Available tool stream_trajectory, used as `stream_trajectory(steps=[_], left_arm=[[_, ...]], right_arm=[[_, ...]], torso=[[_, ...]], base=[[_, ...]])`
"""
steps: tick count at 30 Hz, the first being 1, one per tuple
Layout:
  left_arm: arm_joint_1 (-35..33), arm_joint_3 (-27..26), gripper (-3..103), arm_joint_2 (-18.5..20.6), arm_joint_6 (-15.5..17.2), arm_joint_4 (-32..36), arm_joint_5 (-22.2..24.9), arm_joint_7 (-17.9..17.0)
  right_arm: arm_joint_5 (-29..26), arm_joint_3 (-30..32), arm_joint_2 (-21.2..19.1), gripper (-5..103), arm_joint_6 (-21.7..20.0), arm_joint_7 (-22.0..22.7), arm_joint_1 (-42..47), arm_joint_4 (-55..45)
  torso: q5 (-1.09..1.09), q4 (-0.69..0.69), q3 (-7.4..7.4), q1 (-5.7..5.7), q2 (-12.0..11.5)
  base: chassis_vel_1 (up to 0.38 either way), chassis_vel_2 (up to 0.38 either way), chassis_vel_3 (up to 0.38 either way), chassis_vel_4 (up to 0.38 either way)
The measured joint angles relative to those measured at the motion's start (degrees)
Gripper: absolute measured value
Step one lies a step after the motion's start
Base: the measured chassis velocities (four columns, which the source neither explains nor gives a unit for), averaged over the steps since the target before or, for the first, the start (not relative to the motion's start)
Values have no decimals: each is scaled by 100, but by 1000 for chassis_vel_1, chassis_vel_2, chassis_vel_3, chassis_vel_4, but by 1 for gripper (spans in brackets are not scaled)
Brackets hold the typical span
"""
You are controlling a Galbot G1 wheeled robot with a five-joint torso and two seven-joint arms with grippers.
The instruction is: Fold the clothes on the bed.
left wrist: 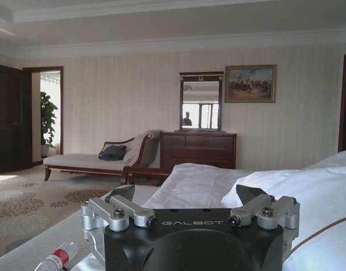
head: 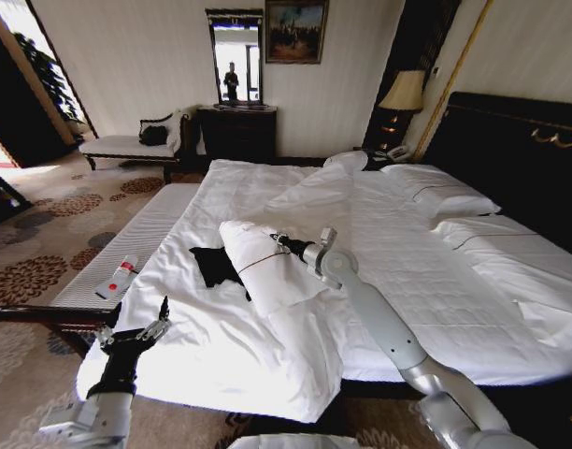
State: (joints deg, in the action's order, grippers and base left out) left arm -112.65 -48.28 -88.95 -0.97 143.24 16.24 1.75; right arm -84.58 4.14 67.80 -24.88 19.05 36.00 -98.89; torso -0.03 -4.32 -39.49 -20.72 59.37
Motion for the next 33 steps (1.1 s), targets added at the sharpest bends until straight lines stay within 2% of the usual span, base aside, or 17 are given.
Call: stream_trajectory(steps=[6, 10, 15, 19, 20, 23, 25, 28, 33], left_arm=[[43, 37, 100, 22, 0, 0, 12, 4], [89, 44, 100, 82, 0, -1, 80, 6], [133, 52, 100, 126, 0, -1, 141, 6], [236, 108, 100, 201, 6, -10, 241, 6], [236, 108, 100, 201, 6, -10, 241, 6], [327, 160, 100, 256, 15, -59, 299, 6], [355, 175, 100, 270, 16, -68, 318, 6], [448, 218, 100, 346, 19, -94, 420, 6], [558, 224, 100, 482, 34, -110, 624, 6]], right_arm=[[-5, 455, -31, 0, 162, -85, 582, -516], [21, 1256, -42, 0, 454, -245, 1528, -1180], [97, 1856, -31, 0, 651, -311, 2121, -1682], [479, 2777, 159, 0, 1054, -489, 3072, -2428], [479, 2777, 159, 0, 1054, -489, 3072, -2428], [572, 3450, 367, 0, 1270, -497, 3634, -2809], [572, 3607, 418, 0, 1303, -490, 3750, -2891], [574, 4461, 753, 0, 1447, -468, 4463, -3337], [749, 5017, 970, 0, 1640, -471, 5069, -3731]], torso=[[0, 0, 0, 0, 0], [1, -1, 0, 0, 0], [1, -2, 0, 0, 0], [0, -2, 1, 1, 0], [0, -2, 1, 1, 0], [0, 0, 1, 1, 0], [0, 1, 1, 1, 0], [1, -2, 0, 1, 0], [0, -1, 1, 1, 1]], base=[[0, 0, 0, 0], [0, 0, 0, 0], [0, 0, 0, 0], [0, 0, 0, 0], [0, 0, 0, 0], [0, 0, 0, 0], [0, 0, 0, 0], [0, 0, 0, 0], [0, 0, 0, 0]])
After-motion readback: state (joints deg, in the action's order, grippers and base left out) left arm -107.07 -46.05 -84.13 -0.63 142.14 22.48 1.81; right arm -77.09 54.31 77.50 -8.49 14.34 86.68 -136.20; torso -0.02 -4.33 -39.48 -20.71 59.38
